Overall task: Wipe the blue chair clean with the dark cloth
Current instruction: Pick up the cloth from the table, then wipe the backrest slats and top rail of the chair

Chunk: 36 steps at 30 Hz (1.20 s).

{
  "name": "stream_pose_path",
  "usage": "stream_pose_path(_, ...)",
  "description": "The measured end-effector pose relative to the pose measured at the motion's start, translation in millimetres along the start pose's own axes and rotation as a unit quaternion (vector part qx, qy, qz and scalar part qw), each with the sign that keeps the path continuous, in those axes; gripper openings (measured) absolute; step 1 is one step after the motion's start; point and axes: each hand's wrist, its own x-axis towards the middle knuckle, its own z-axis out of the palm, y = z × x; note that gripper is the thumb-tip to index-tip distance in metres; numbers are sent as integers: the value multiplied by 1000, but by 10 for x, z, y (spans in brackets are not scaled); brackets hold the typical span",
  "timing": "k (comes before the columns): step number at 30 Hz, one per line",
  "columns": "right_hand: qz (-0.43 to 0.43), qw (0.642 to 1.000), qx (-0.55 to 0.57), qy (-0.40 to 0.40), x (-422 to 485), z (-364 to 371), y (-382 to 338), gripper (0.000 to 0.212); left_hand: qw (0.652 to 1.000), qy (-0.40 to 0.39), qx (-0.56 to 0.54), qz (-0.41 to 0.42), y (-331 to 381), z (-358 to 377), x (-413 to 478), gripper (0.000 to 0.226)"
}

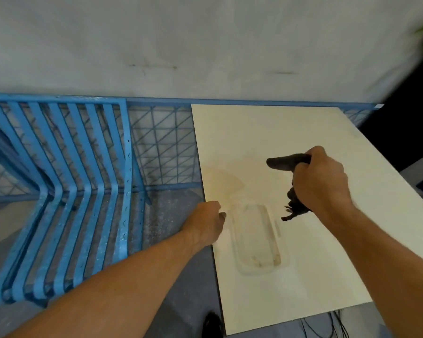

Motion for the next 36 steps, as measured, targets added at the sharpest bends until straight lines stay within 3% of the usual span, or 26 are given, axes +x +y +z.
stream_pose_path(4, -32, 999, 43, -4, -255, 120, -531, 13, 999, 9, 19, 48, -462, -397, -58, 25)
stream_pose_path(7, 4, 996, 69, -51, -567, 581, -889, 14, 998, 6, 17, 66, -1024, -734, -176, 30)
stream_pose_path(13, 100, 968, 135, -187, -1099, 1973, -1186, 23, 1000, -8, 18, 17, -2051, -1291, -401, 30)
stream_pose_path(18, 149, 936, 187, -260, -1442, 2835, -1222, 16, 999, -28, 13, -37, -2730, -1350, -502, 28)
stream_pose_path(26, 117, 954, 38, -272, -1462, 3622, -807, 17, 996, -26, -9, -88, -3231, -979, -289, 31)
stream_pose_path(29, 98, 956, 1, -275, -1353, 3815, -629, 26, 995, -26, -14, -94, -3364, -849, -148, 29)
stream_pose_path(36, 118, 981, -13, -150, -1416, 4377, -628, 35, 996, -32, -3, -79, -3739, -705, 130, 35)
